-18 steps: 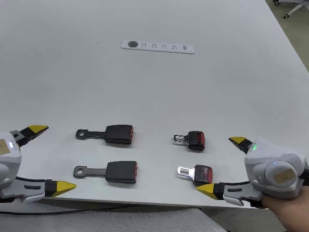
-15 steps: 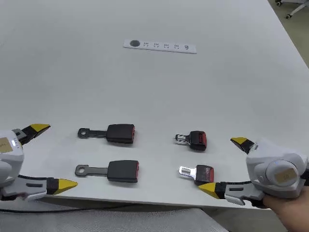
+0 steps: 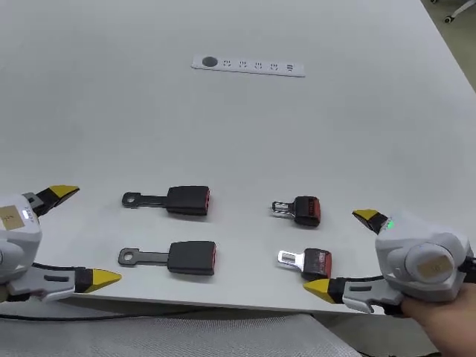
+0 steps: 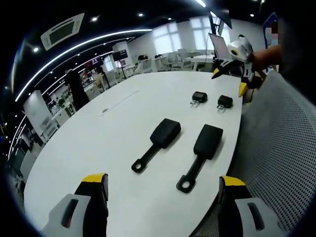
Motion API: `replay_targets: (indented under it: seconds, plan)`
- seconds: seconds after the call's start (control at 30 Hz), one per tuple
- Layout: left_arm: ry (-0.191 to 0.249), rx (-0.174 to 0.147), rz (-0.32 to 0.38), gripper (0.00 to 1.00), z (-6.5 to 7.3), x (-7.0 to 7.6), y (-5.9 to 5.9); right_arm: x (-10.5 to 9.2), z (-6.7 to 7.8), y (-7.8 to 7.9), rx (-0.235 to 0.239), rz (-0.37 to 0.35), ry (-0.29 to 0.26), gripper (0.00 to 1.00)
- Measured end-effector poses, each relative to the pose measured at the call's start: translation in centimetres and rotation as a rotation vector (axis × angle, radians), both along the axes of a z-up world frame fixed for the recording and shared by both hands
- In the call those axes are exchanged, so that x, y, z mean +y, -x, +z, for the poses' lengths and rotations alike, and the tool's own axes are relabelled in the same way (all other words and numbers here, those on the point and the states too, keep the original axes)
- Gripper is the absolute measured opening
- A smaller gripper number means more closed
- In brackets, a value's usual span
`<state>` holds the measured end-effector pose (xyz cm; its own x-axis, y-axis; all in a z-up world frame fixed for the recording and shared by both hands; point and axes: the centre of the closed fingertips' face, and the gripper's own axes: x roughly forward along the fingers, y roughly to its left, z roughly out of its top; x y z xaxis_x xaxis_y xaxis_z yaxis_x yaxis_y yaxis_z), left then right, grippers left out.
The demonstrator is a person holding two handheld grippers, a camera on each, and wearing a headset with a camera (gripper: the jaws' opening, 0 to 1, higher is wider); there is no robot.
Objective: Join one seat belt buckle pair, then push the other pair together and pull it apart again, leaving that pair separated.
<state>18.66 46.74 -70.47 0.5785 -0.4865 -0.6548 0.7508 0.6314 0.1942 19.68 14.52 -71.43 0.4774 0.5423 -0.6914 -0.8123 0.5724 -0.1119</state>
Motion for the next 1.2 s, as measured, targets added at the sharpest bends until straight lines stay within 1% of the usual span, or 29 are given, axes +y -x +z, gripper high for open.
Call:
replay_targets:
  seconds: [0.2, 0.3, 0.33, 0.5, 0.8, 0.93, 1.07, 1.2]
  plan:
    - [-0.002, 0.006, -0.004, 0.94, -0.11, -0.10, 0.12, -0.32, -0.16, 0.21, 0.001, -0.006, 0.000, 0.90]
    - [-0.011, 0.010, -0.011, 0.94, -0.28, -0.11, 0.21, -0.47, -0.33, 0.40, 0.008, -0.008, 0.004, 0.89]
    - [-0.011, 0.011, -0.013, 0.94, -0.27, -0.18, 0.23, -0.61, -0.45, 0.49, 0.011, -0.010, 0.013, 0.89]
    - [-0.005, 0.010, -0.010, 0.94, -0.24, -0.19, 0.19, -0.62, -0.46, 0.51, 0.007, -0.005, 0.013, 0.90]
    - [-0.007, 0.015, -0.011, 0.94, -0.30, -0.25, 0.23, -0.27, -0.39, 0.51, 0.004, 0.005, 0.017, 0.89]
    - [-0.011, 0.016, -0.010, 0.94, -0.40, -0.09, 0.22, -0.11, -0.17, 0.43, -0.003, 0.006, 0.009, 0.89]
    - [-0.014, 0.019, -0.011, 0.94, -0.42, -0.10, 0.26, -0.10, -0.44, 0.67, 0.005, 0.010, 0.012, 0.89]
    - [-0.015, 0.017, -0.007, 0.93, -0.39, 0.02, 0.20, -0.05, -0.37, 0.73, 0.004, 0.021, 0.018, 0.89]
